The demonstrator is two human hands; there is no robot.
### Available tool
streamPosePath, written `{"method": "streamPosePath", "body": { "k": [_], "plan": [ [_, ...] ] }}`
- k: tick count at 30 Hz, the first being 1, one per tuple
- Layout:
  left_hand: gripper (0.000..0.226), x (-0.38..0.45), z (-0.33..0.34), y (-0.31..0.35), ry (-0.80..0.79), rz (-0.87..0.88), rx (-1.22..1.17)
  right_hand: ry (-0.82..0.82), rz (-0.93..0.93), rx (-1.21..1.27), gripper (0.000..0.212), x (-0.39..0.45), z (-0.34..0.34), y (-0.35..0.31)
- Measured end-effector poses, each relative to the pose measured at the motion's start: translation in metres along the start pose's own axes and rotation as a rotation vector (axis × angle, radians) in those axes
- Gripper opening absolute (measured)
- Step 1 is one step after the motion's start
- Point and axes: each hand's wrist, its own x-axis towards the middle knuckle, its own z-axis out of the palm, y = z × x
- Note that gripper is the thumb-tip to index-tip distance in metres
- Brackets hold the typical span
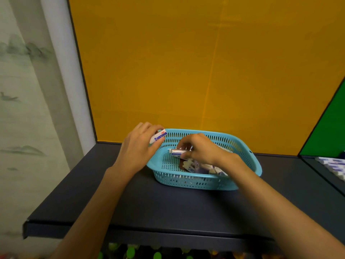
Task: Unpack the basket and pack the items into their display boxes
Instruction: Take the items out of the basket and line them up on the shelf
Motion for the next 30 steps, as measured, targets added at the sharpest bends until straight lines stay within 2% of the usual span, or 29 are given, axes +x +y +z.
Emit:
{"method": "streamPosePath", "body": {
  "k": [5,12,20,30],
  "plan": [
    [0.032,0.009,0.012,0.018,-0.044,0.144,0.078,0.117,0.084,0.073,0.034,-0.043,-0.031,0.014],
    [0.027,0.019,0.039,0.076,-0.032,0.2,-0.067,0.334,0.139,0.055,0.026,-0.12,-0.045,0.035],
    [0.029,0.025,0.077,0.183,-0.101,0.252,-0.216,0.387,0.25,0.131,0.018,-0.229,-0.074,0.083],
    [0.024,0.012,0.132,0.353,-0.217,0.238,-0.352,0.406,0.325,0.156,0.023,-0.394,-0.116,0.18]
  ]
}}
